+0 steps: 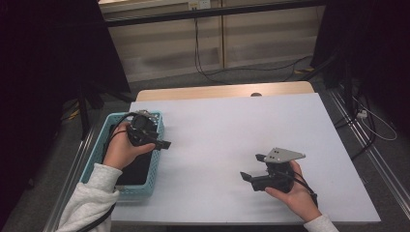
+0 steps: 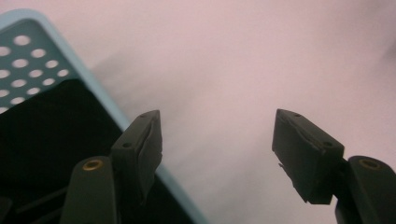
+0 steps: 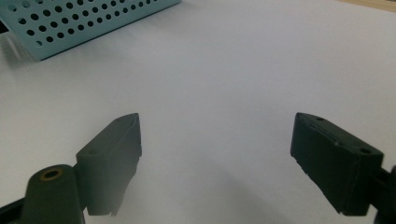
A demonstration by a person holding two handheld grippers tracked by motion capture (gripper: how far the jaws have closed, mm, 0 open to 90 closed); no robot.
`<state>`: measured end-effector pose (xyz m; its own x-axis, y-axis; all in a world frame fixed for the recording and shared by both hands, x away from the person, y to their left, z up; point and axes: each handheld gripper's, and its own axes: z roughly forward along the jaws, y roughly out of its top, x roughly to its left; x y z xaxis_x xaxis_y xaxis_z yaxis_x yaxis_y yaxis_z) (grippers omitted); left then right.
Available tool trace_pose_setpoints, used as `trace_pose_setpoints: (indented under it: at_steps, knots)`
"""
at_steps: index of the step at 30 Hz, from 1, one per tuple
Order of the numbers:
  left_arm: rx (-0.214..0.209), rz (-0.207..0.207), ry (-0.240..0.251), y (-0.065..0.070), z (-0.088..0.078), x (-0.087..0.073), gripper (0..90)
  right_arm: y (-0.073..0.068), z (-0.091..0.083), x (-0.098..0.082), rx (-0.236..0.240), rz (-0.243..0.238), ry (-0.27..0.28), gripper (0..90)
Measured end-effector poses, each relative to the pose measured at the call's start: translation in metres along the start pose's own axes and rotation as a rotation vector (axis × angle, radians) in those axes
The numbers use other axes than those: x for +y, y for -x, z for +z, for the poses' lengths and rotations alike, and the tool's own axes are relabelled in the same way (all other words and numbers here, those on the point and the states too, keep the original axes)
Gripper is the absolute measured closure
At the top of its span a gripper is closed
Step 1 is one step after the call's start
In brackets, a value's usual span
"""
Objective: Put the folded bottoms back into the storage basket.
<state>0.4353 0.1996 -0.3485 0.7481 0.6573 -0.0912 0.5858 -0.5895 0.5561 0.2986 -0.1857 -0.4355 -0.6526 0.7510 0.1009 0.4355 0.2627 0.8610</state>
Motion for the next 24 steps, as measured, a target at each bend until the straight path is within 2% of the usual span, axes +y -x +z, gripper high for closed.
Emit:
trace_pose_setpoints:
  at_steps: [8, 24]
  knots:
    - [-0.02, 0.025, 0.012, 0.014, 0.007, 0.003, 31.6, 0.002, -0.003, -0.001, 0.0, 0.007, 0.0, 15.3]
    - [-0.075, 0.055, 0.024, 0.041, 0.025, -0.002, 28.6, 0.007, -0.008, -0.006, 0.003, 0.017, -0.006, 14.6]
